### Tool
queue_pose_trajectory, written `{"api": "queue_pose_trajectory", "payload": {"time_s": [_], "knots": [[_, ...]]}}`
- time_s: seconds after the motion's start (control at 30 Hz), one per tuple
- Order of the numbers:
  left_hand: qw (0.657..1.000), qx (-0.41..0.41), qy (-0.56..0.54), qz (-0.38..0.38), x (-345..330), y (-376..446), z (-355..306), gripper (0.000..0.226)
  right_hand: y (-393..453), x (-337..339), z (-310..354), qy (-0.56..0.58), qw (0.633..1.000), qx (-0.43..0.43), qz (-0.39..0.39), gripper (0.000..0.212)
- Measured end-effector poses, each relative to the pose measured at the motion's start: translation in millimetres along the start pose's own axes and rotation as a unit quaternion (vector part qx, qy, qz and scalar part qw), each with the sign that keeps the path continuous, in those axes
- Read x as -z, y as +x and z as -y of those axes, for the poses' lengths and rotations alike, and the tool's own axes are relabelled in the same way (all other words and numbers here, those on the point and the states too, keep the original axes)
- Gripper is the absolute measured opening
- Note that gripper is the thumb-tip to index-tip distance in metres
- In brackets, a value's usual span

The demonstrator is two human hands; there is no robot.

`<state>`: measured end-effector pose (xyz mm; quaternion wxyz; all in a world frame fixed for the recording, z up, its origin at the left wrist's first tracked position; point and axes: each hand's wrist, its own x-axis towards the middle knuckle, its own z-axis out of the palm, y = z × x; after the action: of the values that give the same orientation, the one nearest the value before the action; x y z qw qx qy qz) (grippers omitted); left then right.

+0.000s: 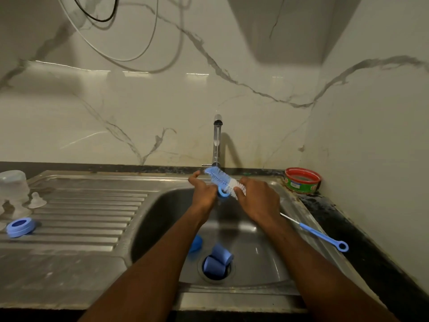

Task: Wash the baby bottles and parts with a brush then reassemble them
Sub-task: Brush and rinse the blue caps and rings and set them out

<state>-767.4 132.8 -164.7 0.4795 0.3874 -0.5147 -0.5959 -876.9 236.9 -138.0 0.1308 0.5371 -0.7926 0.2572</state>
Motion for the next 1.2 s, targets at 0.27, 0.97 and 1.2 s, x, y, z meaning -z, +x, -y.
{"api": "queue_pose_trajectory", "payload": {"time_s": [0.27, 0.97, 1.2], "knots": [[1.0, 0.0, 0.011, -0.024, 6.2, 2.6, 12.0, 0.063, -11.3, -7.3, 16.4, -0.022, 0.999, -0.041, 0.018, 0.029], [0.876, -0.231, 0.422, -0.029, 18.1, 33.4, 28.6, 0.025, -3.5, -2.7, -3.9, -0.011, 0.998, -0.062, 0.018, 0.028], [0.928, -0.152, 0.339, 0.025, 19.5, 35.3, 28.9, 0.01, -4.2, -5.1, -8.2, -0.017, 0.999, -0.043, 0.01, 0.031]]}}
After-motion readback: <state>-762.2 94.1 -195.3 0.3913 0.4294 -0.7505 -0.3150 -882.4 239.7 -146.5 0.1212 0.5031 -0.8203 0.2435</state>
